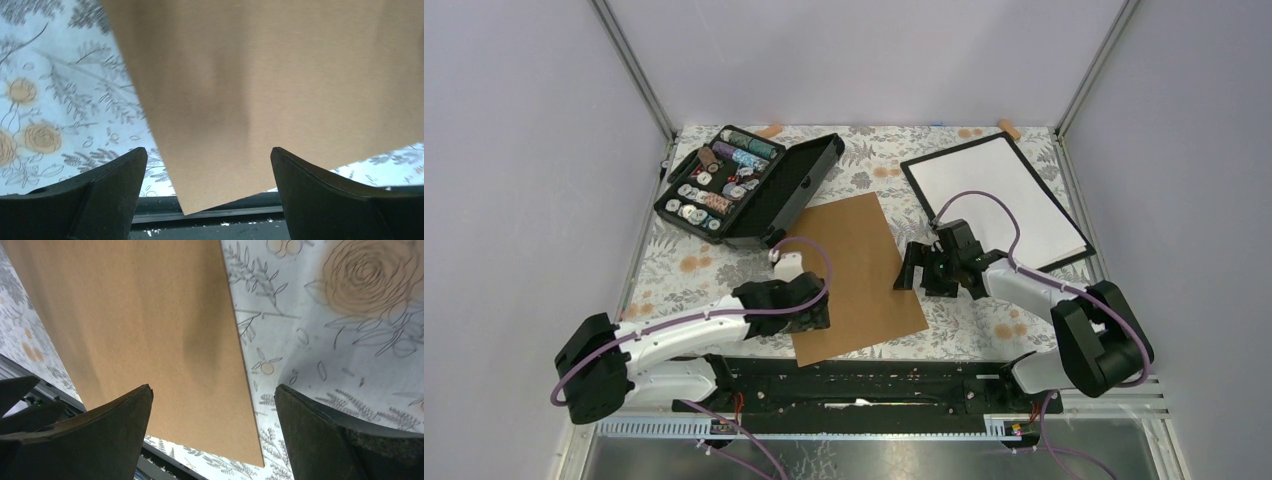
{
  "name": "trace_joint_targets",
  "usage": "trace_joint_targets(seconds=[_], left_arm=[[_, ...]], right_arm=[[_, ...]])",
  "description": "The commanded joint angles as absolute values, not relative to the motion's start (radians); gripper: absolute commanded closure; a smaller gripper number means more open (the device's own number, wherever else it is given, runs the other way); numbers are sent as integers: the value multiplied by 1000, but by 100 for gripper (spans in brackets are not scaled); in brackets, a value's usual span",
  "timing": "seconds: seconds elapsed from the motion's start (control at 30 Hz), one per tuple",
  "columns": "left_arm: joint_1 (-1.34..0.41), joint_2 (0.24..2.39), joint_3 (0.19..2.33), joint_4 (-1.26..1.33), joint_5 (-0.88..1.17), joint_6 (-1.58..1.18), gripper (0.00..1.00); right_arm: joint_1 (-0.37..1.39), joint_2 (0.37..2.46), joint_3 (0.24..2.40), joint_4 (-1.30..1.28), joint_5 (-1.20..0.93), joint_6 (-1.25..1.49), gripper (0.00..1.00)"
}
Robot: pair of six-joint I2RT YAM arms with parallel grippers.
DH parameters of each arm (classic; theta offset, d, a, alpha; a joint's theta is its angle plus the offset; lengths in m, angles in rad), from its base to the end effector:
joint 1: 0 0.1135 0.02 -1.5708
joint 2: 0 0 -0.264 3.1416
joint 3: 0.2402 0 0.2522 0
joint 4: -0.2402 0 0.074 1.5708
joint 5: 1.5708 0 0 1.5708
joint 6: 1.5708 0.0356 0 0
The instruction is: Put the photo into the frame
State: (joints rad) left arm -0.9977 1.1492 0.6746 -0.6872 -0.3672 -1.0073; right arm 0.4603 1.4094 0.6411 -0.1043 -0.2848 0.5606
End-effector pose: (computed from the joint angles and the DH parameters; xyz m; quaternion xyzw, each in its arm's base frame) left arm 0.1191 -0.1610 0.1974 -0.0417 0.9625 -0.0721 0.2581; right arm 0.2329 0.1267 0.1641 -0.0018 0.9314 0.2818 0.2303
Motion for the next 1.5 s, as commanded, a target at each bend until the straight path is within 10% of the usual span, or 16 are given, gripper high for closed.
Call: trace_joint_targets(seconds=[0.0, 0.9, 1.47], left_arm=[[-1004, 1061, 601, -704, -442, -1205, 1], [-990, 1414, 564, -97, -9, -931, 1], [-991, 1427, 530, 134, 143, -966, 1]], right_arm=[[517, 1362, 659, -172, -215, 565, 0], [552, 1345, 563, -163, -127, 625, 0], [554, 963, 601, -227, -187, 766, 0]])
